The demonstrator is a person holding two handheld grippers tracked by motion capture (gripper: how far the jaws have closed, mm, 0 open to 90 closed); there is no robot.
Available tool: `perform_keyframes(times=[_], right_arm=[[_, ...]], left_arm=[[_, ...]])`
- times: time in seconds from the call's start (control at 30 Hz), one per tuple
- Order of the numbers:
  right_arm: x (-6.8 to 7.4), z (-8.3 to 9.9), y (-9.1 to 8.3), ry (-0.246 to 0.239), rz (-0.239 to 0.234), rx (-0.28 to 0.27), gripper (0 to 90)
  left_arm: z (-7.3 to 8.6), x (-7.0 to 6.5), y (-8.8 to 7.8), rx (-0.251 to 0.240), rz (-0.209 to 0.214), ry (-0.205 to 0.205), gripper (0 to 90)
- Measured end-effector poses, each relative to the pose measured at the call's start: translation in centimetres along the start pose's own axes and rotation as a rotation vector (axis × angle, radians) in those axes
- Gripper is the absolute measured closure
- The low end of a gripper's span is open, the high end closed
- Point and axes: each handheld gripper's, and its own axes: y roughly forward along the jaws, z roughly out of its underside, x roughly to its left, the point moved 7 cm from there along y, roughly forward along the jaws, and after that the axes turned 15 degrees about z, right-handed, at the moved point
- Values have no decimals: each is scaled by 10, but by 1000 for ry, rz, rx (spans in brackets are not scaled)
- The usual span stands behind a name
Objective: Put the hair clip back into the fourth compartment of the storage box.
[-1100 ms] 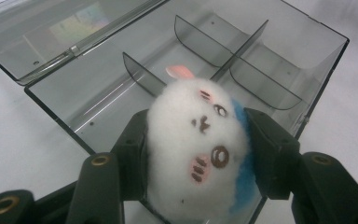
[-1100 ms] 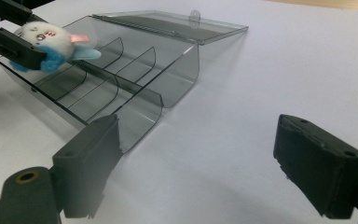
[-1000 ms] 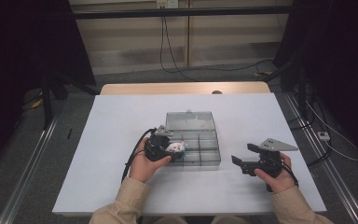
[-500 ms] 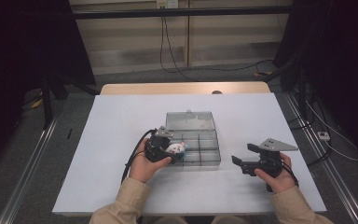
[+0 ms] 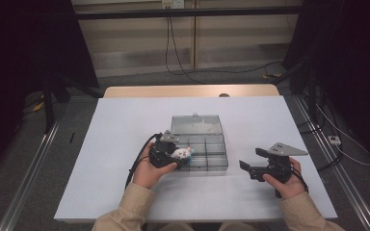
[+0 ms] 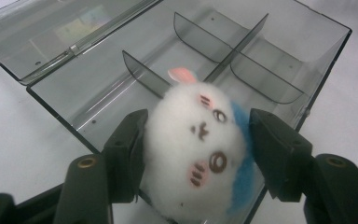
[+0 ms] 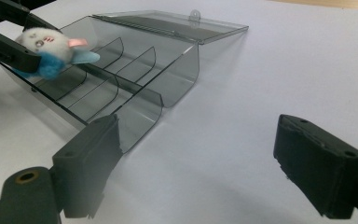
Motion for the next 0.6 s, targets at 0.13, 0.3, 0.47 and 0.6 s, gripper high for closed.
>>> perform_keyframes(times=[0.13, 0.3, 0.47, 0.6], right_arm=[[0, 0, 0, 0, 0, 0, 144], [0, 0, 0, -3, 0, -1, 143], [0, 0, 0, 0, 2, 0, 144], [0, -1, 0, -1, 3, -5, 143]], left_arm=[[-1, 0, -1, -6, -4, -1, 381], [-1, 0, -3, -14, -8, -3, 381], [-3, 1, -6, -32, -2, -9, 372], [-5, 2, -9, -54, -7, -25, 337]])
